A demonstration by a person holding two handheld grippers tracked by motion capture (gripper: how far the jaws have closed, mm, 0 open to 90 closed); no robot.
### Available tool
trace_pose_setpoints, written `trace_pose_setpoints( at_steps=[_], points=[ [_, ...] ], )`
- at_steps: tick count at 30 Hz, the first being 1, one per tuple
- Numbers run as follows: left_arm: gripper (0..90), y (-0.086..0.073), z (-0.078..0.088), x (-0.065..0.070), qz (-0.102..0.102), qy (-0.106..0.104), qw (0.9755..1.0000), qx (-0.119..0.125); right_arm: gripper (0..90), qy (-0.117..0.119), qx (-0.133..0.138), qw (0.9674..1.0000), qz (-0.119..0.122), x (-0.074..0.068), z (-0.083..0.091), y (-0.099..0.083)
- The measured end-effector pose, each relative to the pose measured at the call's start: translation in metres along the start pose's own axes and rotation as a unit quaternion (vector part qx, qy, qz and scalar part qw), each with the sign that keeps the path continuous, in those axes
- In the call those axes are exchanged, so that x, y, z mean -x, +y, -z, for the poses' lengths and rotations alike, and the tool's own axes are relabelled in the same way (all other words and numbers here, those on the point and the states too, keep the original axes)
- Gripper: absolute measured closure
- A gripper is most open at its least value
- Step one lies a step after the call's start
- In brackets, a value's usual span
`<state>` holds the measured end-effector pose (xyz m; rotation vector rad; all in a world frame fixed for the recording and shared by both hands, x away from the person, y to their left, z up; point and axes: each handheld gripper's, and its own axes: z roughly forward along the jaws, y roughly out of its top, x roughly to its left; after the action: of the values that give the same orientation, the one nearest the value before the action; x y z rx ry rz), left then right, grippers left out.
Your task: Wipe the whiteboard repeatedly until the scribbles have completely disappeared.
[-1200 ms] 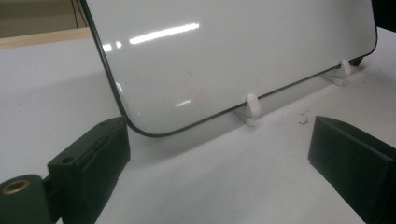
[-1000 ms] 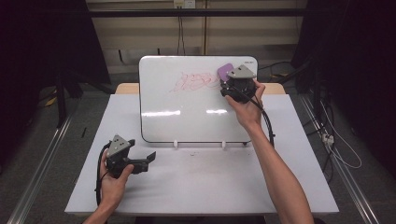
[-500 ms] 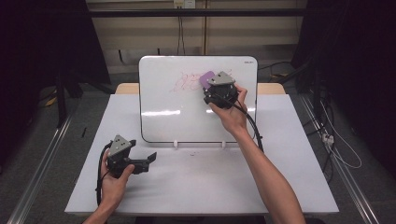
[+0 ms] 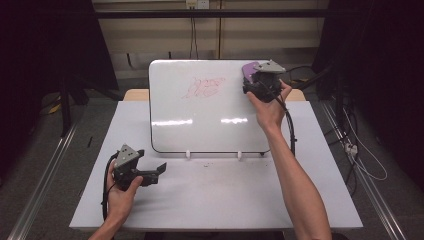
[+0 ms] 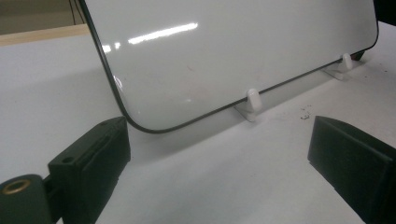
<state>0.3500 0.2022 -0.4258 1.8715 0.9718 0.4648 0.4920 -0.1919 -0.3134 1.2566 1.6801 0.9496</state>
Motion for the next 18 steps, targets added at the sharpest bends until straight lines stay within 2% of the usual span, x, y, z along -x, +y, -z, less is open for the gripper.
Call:
trace_pose_setpoints(
  at_steps=[1, 2, 3, 6, 7, 8, 9, 12, 13, 14, 15, 16, 18],
  points=[
    [5.6, 0.0, 0.0, 0.0, 0.0, 0.0, 1.0, 0.001, 41.7, 0.01, -0.001, 0.9999, 0.007, -0.012, -0.002, -0.001],
    [5.6, 0.0, 0.001, 0.0, 0.0, 0.0, 1.0, 0.0, 41.7, 0.01, -0.001, 0.9999, 0.007, -0.012, -0.002, -0.001],
    [5.6, 0.0, 0.001, 0.0, 0.0, 0.0, 1.0, 0.001, 41.7, 0.011, 0.001, 0.9998, 0.013, -0.019, -0.002, -0.001],
    [5.6, -0.001, 0.001, -0.001, 0.0, 0.001, 1.0, 0.001, 41.7, 0.02, 0.0, 0.9987, 0.047, -0.044, -0.004, -0.003],
    [5.6, -0.001, 0.001, -0.001, 0.0, 0.001, 1.0, 0.001, 41.7, 0.023, 0.002, 0.9979, 0.061, -0.052, -0.004, -0.003],
    [5.6, 0.0, 0.001, -0.001, 0.0, 0.0, 1.0, 0.001, 41.7, 0.03, 0.003, 0.9963, 0.081, -0.07, -0.006, -0.005],
    [5.6, 0.0, 0.001, -0.001, 0.0, -0.001, 1.0, 0.001, 41.7, 0.03, 0.003, 0.9963, 0.081, -0.07, -0.006, -0.005],
    [5.6, 0.0, 0.0, 0.0, -0.001, -0.001, 1.0, 0.001, 41.7, 0.035, 0.007, 0.9933, 0.11, -0.093, -0.006, -0.007],
    [5.6, 0.0, 0.0, 0.0, -0.001, -0.002, 1.0, 0.0, 41.8, 0.043, 0.008, 0.9924, 0.114, -0.099, -0.007, -0.008],
    [5.7, 0.0, -0.001, 0.0, 0.0, -0.002, 1.0, 0.002, 41.8, 0.063, 0.006, 0.9907, 0.12, -0.109, -0.007, -0.01],
    [5.7, 0.0, -0.001, 0.0, 0.0, -0.002, 1.0, 0.001, 41.8, 0.063, 0.006, 0.9907, 0.12, -0.109, -0.007, -0.01],
    [5.7, 0.0, 0.0, 0.0, -0.003, -0.002, 1.0, 0.001, 41.8, 0.075, 0.004, 0.9903, 0.117, -0.111, -0.007, -0.011],
    [5.7, 0.0, 0.0, 0.0, -0.004, -0.001, 1.0, 0.001, 41.8, 0.076, 0.004, 0.9901, 0.118, -0.112, -0.006, -0.012]
  ],
)
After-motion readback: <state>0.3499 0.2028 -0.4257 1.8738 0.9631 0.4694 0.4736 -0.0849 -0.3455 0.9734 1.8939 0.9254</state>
